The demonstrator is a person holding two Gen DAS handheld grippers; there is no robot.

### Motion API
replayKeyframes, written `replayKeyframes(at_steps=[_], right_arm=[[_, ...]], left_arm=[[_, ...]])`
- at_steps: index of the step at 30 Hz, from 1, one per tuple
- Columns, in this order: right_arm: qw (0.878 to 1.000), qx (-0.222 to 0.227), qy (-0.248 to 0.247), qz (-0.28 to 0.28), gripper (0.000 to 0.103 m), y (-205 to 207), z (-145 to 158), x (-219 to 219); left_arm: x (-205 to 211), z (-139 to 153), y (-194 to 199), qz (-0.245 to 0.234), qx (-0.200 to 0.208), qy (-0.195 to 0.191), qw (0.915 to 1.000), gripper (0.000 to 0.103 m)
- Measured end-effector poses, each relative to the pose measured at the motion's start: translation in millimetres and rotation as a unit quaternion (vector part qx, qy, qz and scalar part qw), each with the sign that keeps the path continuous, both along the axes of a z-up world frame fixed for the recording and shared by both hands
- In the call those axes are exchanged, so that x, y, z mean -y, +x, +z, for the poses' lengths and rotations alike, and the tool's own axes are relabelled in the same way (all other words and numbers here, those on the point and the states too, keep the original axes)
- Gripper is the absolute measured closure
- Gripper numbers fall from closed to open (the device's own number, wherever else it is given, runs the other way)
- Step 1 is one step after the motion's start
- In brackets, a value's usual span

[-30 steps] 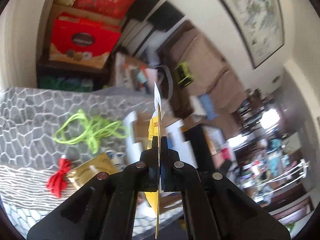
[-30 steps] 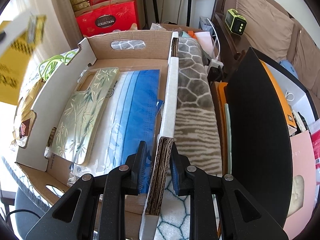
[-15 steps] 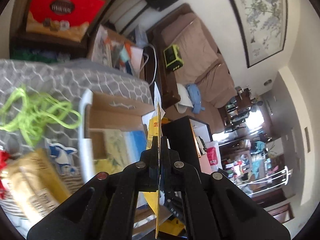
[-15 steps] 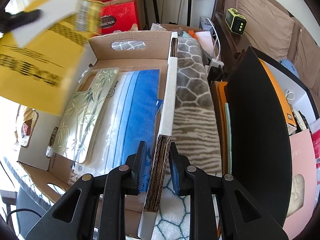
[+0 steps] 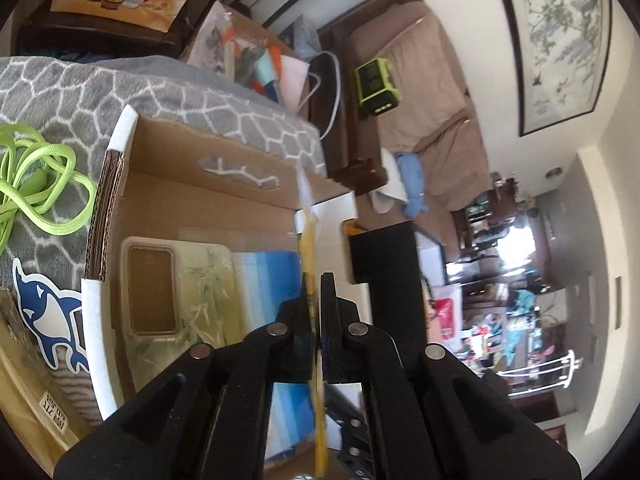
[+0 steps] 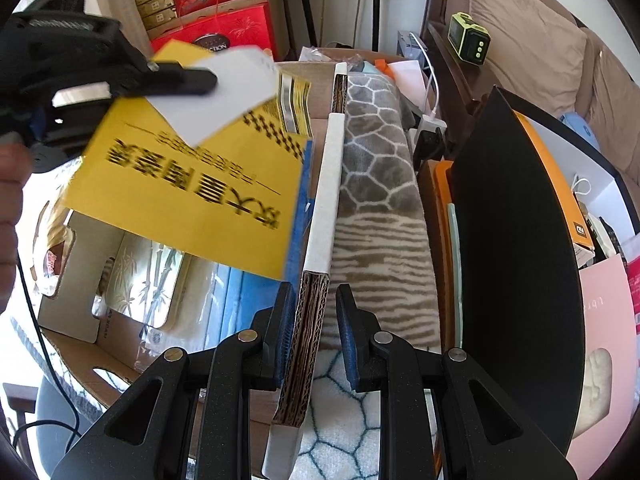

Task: Organize objects
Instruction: 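Grasp the yellow-and-gold package with the left gripper and lay it in the box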

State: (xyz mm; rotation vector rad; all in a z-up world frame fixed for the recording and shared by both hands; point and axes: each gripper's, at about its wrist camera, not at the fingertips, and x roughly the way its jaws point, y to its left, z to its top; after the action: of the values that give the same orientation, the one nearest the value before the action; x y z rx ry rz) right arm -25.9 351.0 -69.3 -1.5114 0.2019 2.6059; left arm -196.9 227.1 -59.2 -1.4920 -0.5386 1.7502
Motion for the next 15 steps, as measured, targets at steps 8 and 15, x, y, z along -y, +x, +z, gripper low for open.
replayKeyframes(at_steps=[8,15], right_arm=[[1.000,-0.001,0.000,-0.003,0.082,-1,0,1],[1.000,0.000,0.001,-0.003,0.082,-1,-1,2]], left_arm=[[-8,4,15,-0.022,-0.019,-0.086,0.9959,0.045],[12,51,35,-0.027,-0.087,-0.104,0.9904,0.027]])
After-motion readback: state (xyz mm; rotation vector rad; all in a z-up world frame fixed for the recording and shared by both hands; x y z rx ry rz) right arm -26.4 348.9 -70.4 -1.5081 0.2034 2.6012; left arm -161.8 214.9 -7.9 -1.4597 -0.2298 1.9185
